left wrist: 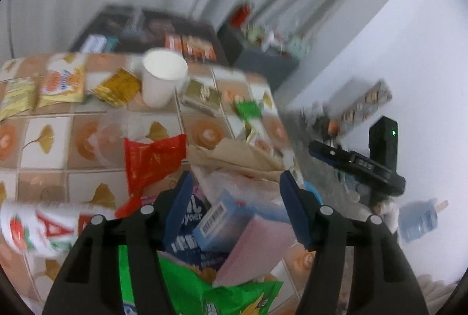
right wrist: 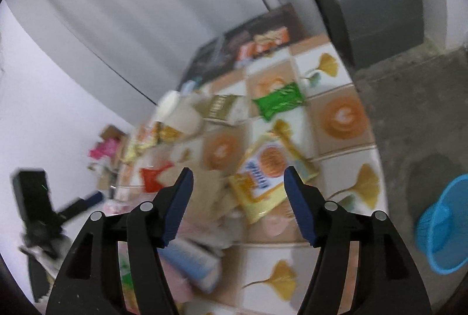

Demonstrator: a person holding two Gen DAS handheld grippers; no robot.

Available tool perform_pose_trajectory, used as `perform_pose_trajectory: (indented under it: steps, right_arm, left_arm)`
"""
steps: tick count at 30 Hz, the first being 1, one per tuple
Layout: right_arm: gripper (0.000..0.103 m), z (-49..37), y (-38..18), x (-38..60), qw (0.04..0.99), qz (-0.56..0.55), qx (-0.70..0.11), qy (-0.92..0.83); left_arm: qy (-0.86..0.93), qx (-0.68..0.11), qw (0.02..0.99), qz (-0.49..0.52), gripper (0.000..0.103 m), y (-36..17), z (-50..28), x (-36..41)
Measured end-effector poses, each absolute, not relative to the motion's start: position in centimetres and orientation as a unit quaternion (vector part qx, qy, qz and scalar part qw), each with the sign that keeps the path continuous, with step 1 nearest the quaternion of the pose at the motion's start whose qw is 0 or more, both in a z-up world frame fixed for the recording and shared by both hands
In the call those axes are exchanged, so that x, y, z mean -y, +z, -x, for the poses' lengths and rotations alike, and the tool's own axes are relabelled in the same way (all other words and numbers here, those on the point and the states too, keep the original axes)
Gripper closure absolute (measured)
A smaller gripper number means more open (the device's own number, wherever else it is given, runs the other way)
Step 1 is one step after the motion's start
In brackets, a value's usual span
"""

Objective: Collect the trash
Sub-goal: 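Move both tools down toward the snack wrappers on the table, then grasp the yellow Enaak packet with the right tool while the left tool grasps brown paper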

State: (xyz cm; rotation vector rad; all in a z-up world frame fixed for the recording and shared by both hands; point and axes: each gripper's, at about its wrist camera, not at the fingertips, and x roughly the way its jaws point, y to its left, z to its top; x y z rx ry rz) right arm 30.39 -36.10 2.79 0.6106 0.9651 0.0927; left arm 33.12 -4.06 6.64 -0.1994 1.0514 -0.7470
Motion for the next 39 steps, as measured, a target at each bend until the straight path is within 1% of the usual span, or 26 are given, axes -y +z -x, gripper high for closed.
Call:
perform_pose_trajectory:
  steps: [3, 5, 7, 10, 13, 17, 20, 21, 24, 27, 30, 31, 32, 33, 34, 35, 36, 37, 38, 39]
  right_arm:
    - [0.041, -31.2, -0.5, 37.5, 0.792, -0.349, -0.501, 0.021]
    - [0.041, -30.6, -2.2, 38.4, 0.761, -0.400, -0.510, 0.025]
    - [0.039, -30.0, -3.0, 38.7, 0.745, -0.425, -0.513, 0.021]
    - [0.039, -30.1, -4.0, 39.6, 0.730, -0.444, -0.519, 0.003]
    - [0.039, -30.4, -3.9, 40.7, 0.737, -0.442, -0.511, -0.008]
    - [0.038, -31.6, -2.5, 40.9, 0.780, -0.370, -0.504, -0.011]
    - [0.037, -33.4, -2.1, 39.4, 0.816, -0.263, -0.515, 0.008]
    - [0.037, -33.9, -2.2, 38.8, 0.823, -0.228, -0.521, 0.013]
    - [0.037, -34.9, -2.9, 37.6, 0.826, -0.175, -0.535, 0.034]
    - [0.038, -34.8, -2.9, 36.7, 0.833, -0.127, -0.537, 0.038]
    - [0.045, -34.3, -3.0, 36.0, 0.839, -0.081, -0.537, 0.038]
    - [0.047, -34.2, -3.0, 35.7, 0.840, -0.068, -0.537, 0.035]
    - [0.052, -33.8, -3.0, 35.4, 0.842, -0.042, -0.537, 0.030]
    - [0.057, -33.6, -2.9, 35.2, 0.843, -0.027, -0.536, 0.029]
    - [0.063, -33.5, -2.8, 34.9, 0.843, -0.019, -0.536, 0.030]
    - [0.066, -33.5, -2.7, 34.7, 0.843, -0.014, -0.536, 0.032]
    - [0.071, -33.3, -2.7, 34.7, 0.844, -0.009, -0.536, 0.033]
    - [0.075, -33.1, -2.6, 34.7, 0.844, -0.003, -0.535, 0.033]
    - [0.076, -33.2, -2.7, 34.5, 0.845, -0.002, -0.534, 0.032]
    - [0.079, -33.4, -2.8, 34.3, 0.845, -0.004, -0.533, 0.029]
  left_arm:
    - [-0.338, -0.552, 0.756, 0.096, 0.043, 5.4, -37.6, 6.5]
    - [-0.325, -0.580, 0.742, 0.088, 0.043, 4.7, -39.6, 8.0]
    - [-0.318, -0.604, 0.727, 0.074, 0.042, 3.8, -41.2, 9.7]
    - [-0.307, -0.612, 0.728, 0.014, 0.040, 3.2, -42.2, 12.6]
    - [-0.340, -0.587, 0.731, -0.071, 0.034, 3.6, -41.3, 15.5]
    - [-0.430, -0.504, 0.722, -0.201, 0.031, 4.7, -37.1, 18.4]
    - [-0.465, -0.472, 0.695, -0.280, 0.031, 4.1, -35.0, 20.0]
    - [-0.464, -0.471, 0.690, -0.295, 0.031, 3.8, -34.8, 20.5]
    - [-0.454, -0.478, 0.674, -0.333, 0.031, 2.4, -34.9, 21.3]
    - [-0.436, -0.499, 0.667, -0.341, 0.031, 1.2, -36.1, 21.9]
    - [-0.424, -0.508, 0.670, -0.336, 0.031, 0.7, -36.9, 22.2]
    - [-0.422, -0.510, 0.671, -0.333, 0.036, 0.7, -37.2, 22.2]
    - [-0.420, -0.513, 0.671, -0.333, 0.042, 0.5, -37.4, 22.2]
    - [-0.418, -0.515, 0.670, -0.334, 0.045, 0.3, -37.4, 22.5]
    - [-0.414, -0.520, 0.668, -0.335, 0.051, 0.1, -37.6, 22.5]
    - [-0.413, -0.526, 0.665, -0.332, 0.060, -0.2, -37.7, 22.6]
    - [-0.411, -0.532, 0.662, -0.331, 0.064, -0.5, -37.9, 22.6]
    - [-0.406, -0.539, 0.660, -0.330, 0.073, -0.8, -38.0, 22.5]
    - [-0.405, -0.545, 0.658, -0.325, 0.081, -1.0, -38.1, 22.5]
    - [-0.405, -0.551, 0.657, -0.318, 0.084, -1.1, -38.3, 22.4]
